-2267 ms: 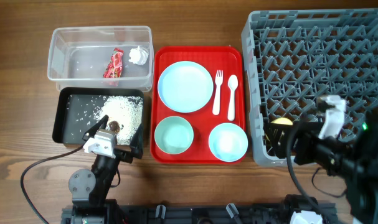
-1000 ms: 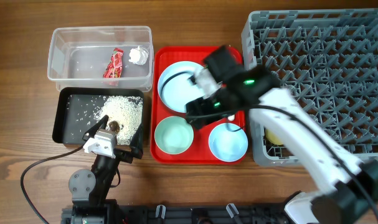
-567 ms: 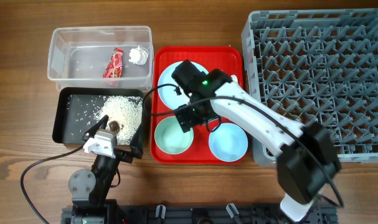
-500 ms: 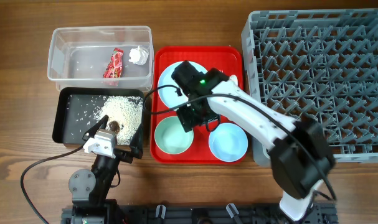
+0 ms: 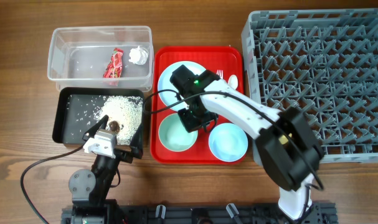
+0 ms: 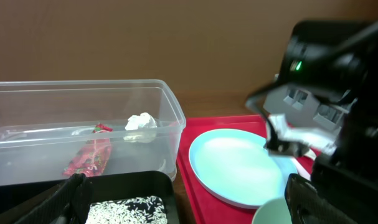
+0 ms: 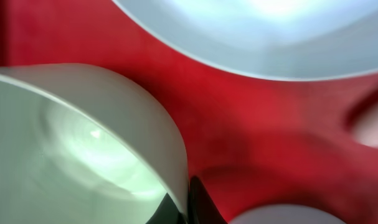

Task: Sort waste into correct bins and load items into the dishwasher rack
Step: 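Grasp the rim of the pale green bowl with the right gripper, then carry the green bowl into the grey rack and release it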

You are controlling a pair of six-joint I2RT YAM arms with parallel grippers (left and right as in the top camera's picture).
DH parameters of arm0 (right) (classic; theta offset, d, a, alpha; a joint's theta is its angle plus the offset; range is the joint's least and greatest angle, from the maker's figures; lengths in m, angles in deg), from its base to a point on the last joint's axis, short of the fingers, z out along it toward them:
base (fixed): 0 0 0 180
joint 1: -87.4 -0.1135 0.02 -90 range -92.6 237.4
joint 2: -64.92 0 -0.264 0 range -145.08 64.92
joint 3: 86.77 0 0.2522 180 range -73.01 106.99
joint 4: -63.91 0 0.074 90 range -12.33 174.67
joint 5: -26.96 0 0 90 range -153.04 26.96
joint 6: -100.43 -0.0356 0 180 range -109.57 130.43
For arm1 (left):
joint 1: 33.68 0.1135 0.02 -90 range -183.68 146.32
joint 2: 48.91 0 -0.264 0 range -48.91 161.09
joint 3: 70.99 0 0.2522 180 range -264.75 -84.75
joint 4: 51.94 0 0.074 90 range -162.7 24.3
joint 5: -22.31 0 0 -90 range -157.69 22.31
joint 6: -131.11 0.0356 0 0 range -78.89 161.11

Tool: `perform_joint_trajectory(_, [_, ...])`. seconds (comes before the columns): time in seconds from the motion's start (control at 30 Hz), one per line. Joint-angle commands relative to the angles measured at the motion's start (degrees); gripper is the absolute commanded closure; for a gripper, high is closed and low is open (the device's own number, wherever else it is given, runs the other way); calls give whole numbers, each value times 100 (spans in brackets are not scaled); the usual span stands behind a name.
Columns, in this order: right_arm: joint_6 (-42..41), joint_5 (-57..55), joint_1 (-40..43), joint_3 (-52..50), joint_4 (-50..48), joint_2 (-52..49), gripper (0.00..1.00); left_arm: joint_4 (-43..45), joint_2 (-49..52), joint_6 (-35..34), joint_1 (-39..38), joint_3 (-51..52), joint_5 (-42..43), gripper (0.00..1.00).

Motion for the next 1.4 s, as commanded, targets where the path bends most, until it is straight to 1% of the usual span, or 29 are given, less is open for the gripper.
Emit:
perform_joint_trajectory(0.0, [-164,-750,92,52,0,1121,96,20,-63,87,-20,55,-57,0])
perform_joint_trajectory(0.03, [-269,-1001,118,52,2,1333,96,20,-63,87,-20,55,-59,0])
perform_joint_trajectory(0.13, [-951,-2559,326,52,131,2356,96,20,-63,87,-20,55,-57,0])
perform_joint_trajectory(0.2, [-1248,-3578,518,52,264,2841,96,20,-63,87,-20,55,-57,0])
perform_joint_trajectory(0.27, [-1700,-4863,859,52,476,3318,96,20,-63,87,-20,55,-57,0])
perform_joint_trajectory(0.33, [-1954,-5619,1263,52,623,3602,96,20,-63,87,-20,55,-57,0])
perform_joint_trajectory(0.4, [-1974,-5984,1665,52,699,3742,96,22,-63,87,-20,55,-57,0])
perform_joint_trajectory(0.53, [-1937,-6227,2603,52,955,3766,96,22,-63,87,-20,55,-57,0])
perform_joint_trajectory(0.63, [-1987,-6382,3147,52,1019,3661,96,22,-63,87,-20,55,-59,0])
perform_joint_trajectory(0.73, [-2439,-6907,3550,50,1014,3445,96,20,-63,87,-20,55,-59,0])
perform_joint_trajectory(0.77, [-2444,-7084,3635,50,992,3359,96,22,-63,87,-20,55,-57,0])
perform_joint_trajectory(0.93, [-2315,-7307,3803,50,800,2809,96,20,-63,87,-20,55,-57,0])
perform_joint_trajectory(1.0, [-1832,-7307,3818,52,505,2505,96,20,-63,87,-20,55,-59,0])
perform_joint_trajectory(1.07, [-1060,-7305,3834,52,140,2149,96,20,-63,87,-20,55,-57,0])
perform_joint_trajectory(1.1, [-850,-7307,3834,50,48,1978,96,22,-63,87,-20,55,-59,0])
perform_joint_trajectory(1.23, [-791,-7643,3834,52,26,1436,96,20,-63,87,-20,55,-57,0])
perform_joint_trajectory(1.37, [-748,-7670,3834,50,35,1043,96,20,-63,87,-20,55,-57,0])
